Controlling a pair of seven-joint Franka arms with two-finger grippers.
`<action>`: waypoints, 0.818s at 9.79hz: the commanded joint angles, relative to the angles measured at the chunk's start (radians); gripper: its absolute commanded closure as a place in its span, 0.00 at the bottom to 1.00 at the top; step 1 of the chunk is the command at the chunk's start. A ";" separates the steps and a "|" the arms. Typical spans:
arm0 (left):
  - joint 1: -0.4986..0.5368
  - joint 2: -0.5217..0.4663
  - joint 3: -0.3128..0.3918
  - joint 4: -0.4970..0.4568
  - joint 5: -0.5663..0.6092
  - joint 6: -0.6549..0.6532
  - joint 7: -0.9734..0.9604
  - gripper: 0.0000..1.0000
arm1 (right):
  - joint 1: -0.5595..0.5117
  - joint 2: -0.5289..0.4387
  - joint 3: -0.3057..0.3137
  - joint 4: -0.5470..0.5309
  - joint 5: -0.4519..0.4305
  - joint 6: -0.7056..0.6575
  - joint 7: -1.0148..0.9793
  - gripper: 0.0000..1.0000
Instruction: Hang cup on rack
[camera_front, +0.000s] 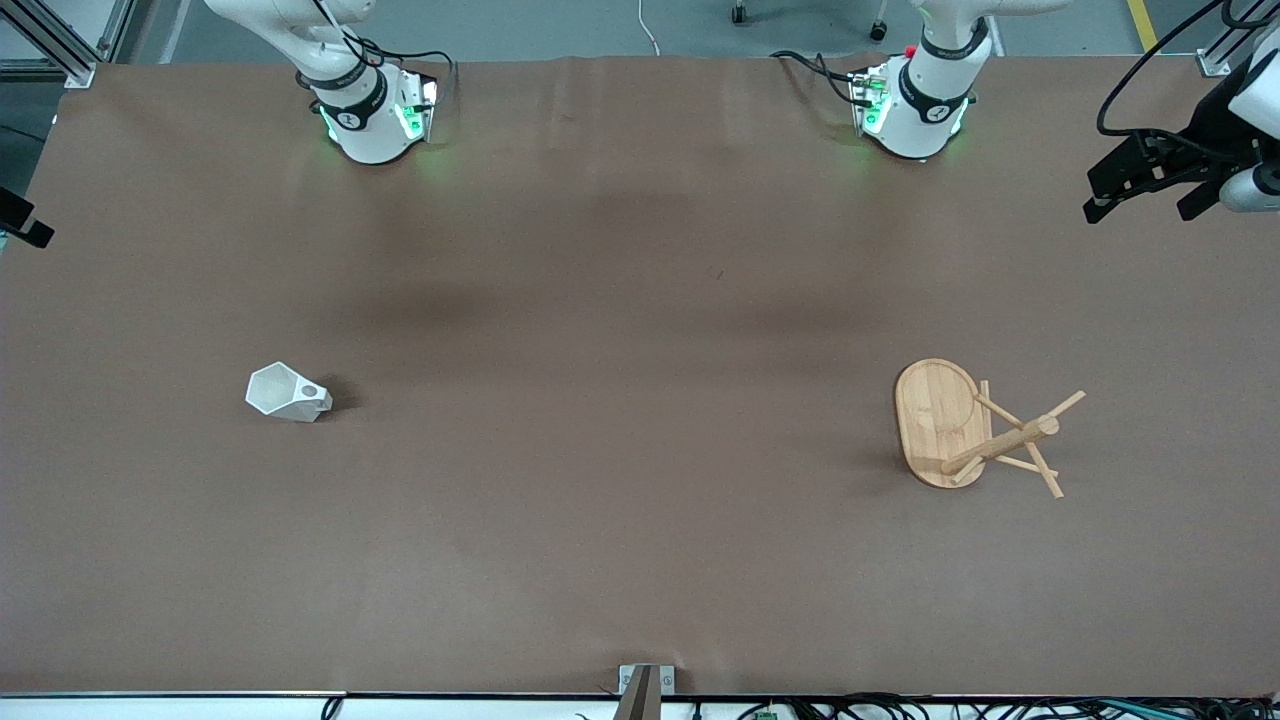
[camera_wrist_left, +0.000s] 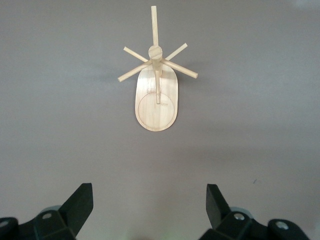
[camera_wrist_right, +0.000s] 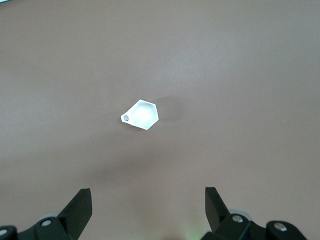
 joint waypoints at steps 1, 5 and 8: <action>-0.007 0.030 0.001 0.005 0.024 -0.019 0.000 0.00 | -0.003 -0.005 0.001 -0.005 0.009 -0.004 -0.008 0.00; 0.003 0.037 0.003 -0.004 0.013 -0.021 0.013 0.00 | 0.011 -0.005 0.002 0.004 0.007 -0.005 -0.010 0.00; -0.009 0.037 -0.003 0.000 0.012 -0.030 -0.008 0.00 | 0.005 0.009 0.007 -0.137 0.007 0.057 -0.019 0.00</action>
